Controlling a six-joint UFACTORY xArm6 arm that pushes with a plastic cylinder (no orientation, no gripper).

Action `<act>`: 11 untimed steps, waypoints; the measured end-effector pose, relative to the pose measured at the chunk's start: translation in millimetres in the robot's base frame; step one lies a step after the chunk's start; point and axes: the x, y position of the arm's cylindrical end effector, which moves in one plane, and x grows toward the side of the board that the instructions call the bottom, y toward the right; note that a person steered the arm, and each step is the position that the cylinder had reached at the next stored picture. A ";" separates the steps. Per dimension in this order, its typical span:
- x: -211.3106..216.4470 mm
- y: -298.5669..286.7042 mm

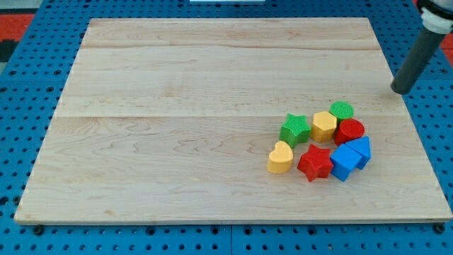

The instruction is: Separate the yellow blocks and the green star away from the group of blocks

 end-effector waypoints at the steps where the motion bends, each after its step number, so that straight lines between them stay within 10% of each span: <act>1: 3.6 -30.9; 3: 54.0 -134.1; 6: 56.7 -65.1; 11: 116.9 -178.1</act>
